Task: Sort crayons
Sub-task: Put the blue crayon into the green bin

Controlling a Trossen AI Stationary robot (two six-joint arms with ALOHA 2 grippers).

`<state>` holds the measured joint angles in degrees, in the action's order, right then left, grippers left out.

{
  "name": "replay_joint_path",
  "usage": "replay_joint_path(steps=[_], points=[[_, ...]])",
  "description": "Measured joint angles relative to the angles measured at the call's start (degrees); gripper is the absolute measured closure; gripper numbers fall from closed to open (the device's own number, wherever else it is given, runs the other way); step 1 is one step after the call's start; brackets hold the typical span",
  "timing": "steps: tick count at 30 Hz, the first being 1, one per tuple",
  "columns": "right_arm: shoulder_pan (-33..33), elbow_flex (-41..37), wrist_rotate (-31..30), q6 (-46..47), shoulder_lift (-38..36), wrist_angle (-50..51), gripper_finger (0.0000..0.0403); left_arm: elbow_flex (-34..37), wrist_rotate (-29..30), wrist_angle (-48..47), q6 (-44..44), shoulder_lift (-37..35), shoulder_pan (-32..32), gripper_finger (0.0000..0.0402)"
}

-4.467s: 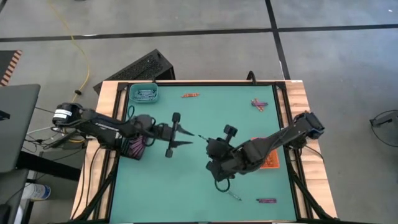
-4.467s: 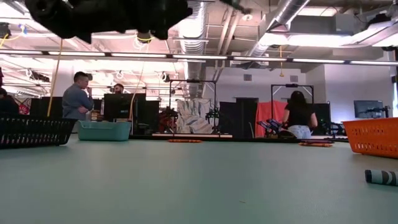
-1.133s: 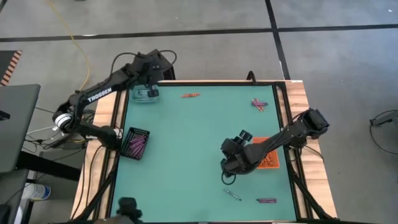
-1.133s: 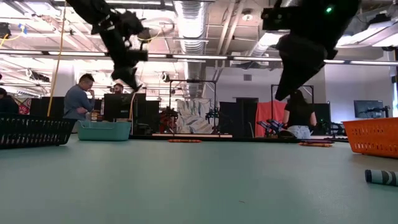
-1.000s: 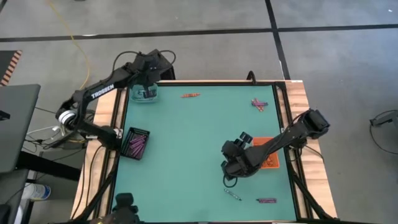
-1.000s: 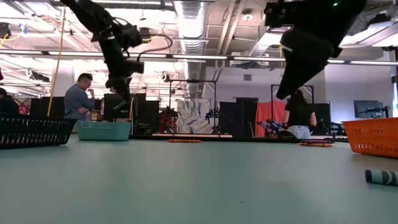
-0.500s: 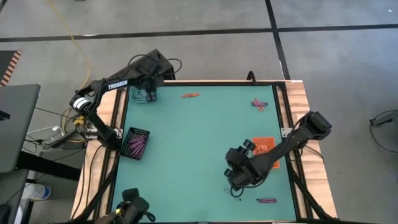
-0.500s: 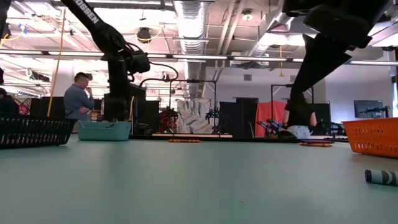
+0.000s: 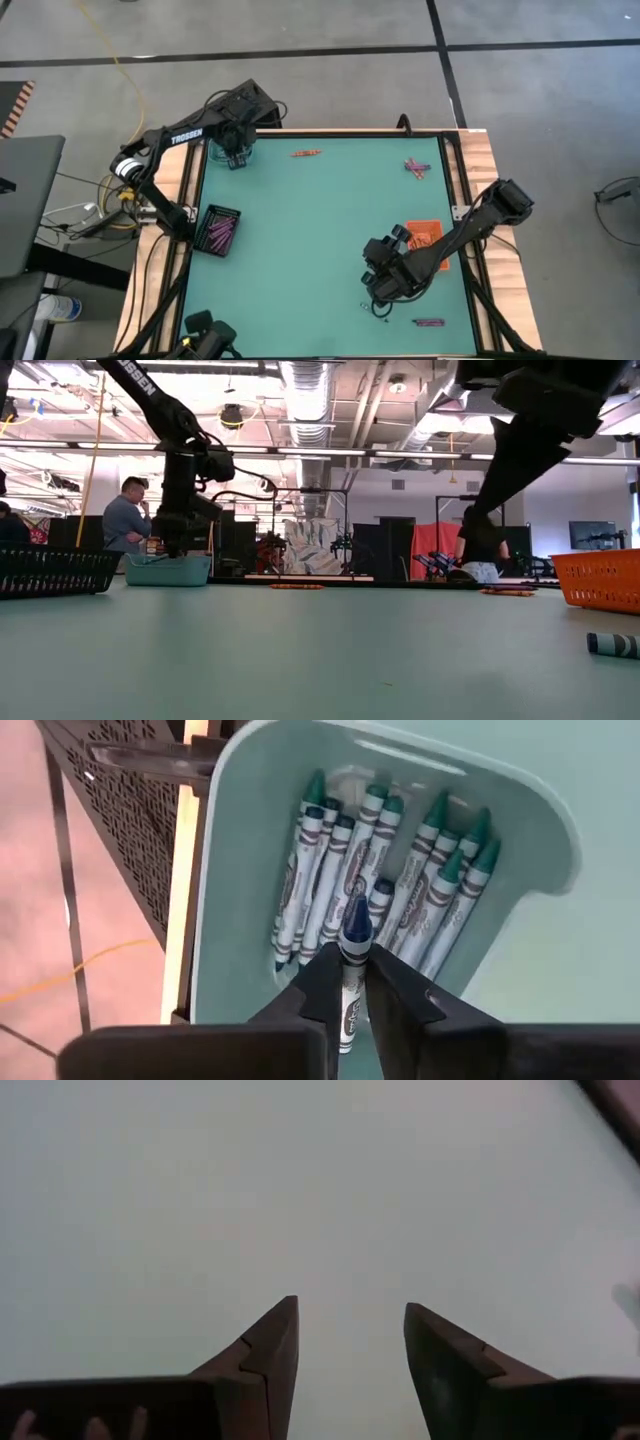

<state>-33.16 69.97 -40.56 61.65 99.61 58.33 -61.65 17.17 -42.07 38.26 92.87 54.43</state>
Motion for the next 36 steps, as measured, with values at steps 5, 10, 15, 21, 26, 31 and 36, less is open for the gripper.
replay_joint_path(steps=[5,10,15,21,26,31,36], points=[[-1.1,0.0,4.2,0.6,0.0,0.0,0.0228,0.0,0.1,-0.7,-0.9,0.0,0.0,0.0321],[-3.4,0.0,9.3,0.9,0.0,-0.3,0.0228,-0.5,4.7,-0.7,-4.4,0.0,-0.5,0.0273],[-7.1,0.0,13.2,-0.5,0.0,-4.3,0.0228,-3.6,4.6,-2.4,-11.2,-0.7,-2.5,0.0256],[-11.3,0.0,13.7,-6.0,0.0,-17.2,0.0228,-5.7,-6.3,-4.5,-16.0,-1.9,-8.9,0.0259],[-13.1,0.0,12.2,-6.4,0.0,-21.7,0.0228,-5.7,-11.8,-4.3,-17.0,-2.3,-18.0,0.0259],[-13.1,0.0,12.2,-5.6,0.0,-21.6,0.0228,-5.7,-11.9,-2.7,-18.0,-2.3,-29.0,0.0259],[-13.1,0.0,12.3,-5.6,0.0,-22.1,0.0228,-5.7,-12.0,0.6,-18.2,-2.3,-40.1,0.0259]])
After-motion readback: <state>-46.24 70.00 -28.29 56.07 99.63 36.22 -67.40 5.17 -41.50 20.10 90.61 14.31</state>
